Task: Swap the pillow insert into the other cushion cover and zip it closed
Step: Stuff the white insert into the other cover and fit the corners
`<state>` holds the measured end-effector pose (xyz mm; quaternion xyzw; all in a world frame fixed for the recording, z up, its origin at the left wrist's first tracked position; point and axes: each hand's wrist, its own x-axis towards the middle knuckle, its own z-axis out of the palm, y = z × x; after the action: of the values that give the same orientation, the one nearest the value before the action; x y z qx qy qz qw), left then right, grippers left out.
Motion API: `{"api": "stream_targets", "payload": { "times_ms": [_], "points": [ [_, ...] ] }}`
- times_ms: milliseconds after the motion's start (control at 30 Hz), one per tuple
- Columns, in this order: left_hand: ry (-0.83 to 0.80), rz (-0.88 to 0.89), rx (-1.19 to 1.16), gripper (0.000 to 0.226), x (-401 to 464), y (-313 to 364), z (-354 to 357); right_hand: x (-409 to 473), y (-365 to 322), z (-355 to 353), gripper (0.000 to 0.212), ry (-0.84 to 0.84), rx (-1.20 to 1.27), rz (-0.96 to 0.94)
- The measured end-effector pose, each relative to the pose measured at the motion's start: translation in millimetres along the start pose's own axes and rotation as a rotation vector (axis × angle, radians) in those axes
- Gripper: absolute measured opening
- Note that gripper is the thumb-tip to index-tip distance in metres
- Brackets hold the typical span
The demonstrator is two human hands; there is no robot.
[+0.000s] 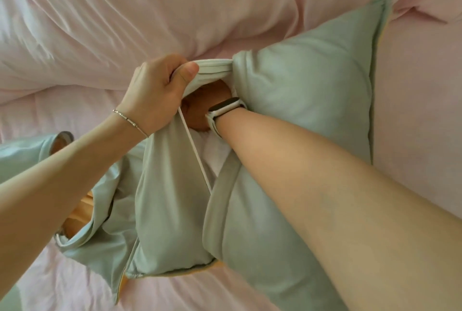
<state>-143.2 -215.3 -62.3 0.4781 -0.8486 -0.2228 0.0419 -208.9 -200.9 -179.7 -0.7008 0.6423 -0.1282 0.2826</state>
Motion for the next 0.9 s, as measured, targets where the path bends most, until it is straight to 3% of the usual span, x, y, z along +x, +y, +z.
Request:
{"api": "stream_targets", "payload": {
  "times_ms": [100,233,300,367,433,500,567,633,700,800,900],
  "points": [
    [-0.015,0.003,0.03,0.025,-6.2,-6.4,-0.3,-19.8,-5.6,-24.3,0.049,-0.012,0.006,-0.028],
    [-0.037,-0.023,0.019,0.03,-22.0,-2.4,6.0,-92.0,-8.3,-63.0,0.051,0.024,-0.112,-0.199],
    [-0.014,-0.17,-0.08,0.025,-30.3,0.9,12.3,-125.4,-8.2,-78.1,0.054,0.083,-0.141,-0.241],
    [0.073,-0.311,-0.187,0.03,-46.8,9.8,14.7,-154.8,-7.8,-92.8,0.041,0.24,-0.109,-0.232],
    [0.202,-0.408,-0.104,0.039,-77.3,26.9,17.4,-186.6,-5.2,-103.3,0.034,0.304,-0.077,-0.221],
    [0.332,-0.477,-0.031,0.033,-120.1,46.2,24.3,-212.5,-2.4,-104.5,0.034,0.229,-0.093,-0.273],
    [0.358,-0.521,-0.116,0.018,-161.2,60.3,35.7,-231.6,1.9,-98.4,0.034,0.118,-0.191,-0.303],
    [0.281,-0.494,-0.197,0.014,-186.4,63.9,43.6,-241.5,1.6,-95.8,0.033,0.114,-0.279,-0.315],
    [0.316,-0.445,-0.269,0.019,-191.7,62.8,36.0,-253.8,-7.5,-101.4,0.033,0.176,-0.271,-0.292],
    [0.379,-0.307,-0.416,0.016,-175.5,76.1,3.8,-277.3,-33.1,-117.4,0.033,0.363,-0.144,-0.205],
    [0.325,-0.138,-0.39,0.018,-149.9,91.8,-9.8,-293.7,-58.9,-124.5,0.032,0.424,-0.026,-0.157]
  ]
}}
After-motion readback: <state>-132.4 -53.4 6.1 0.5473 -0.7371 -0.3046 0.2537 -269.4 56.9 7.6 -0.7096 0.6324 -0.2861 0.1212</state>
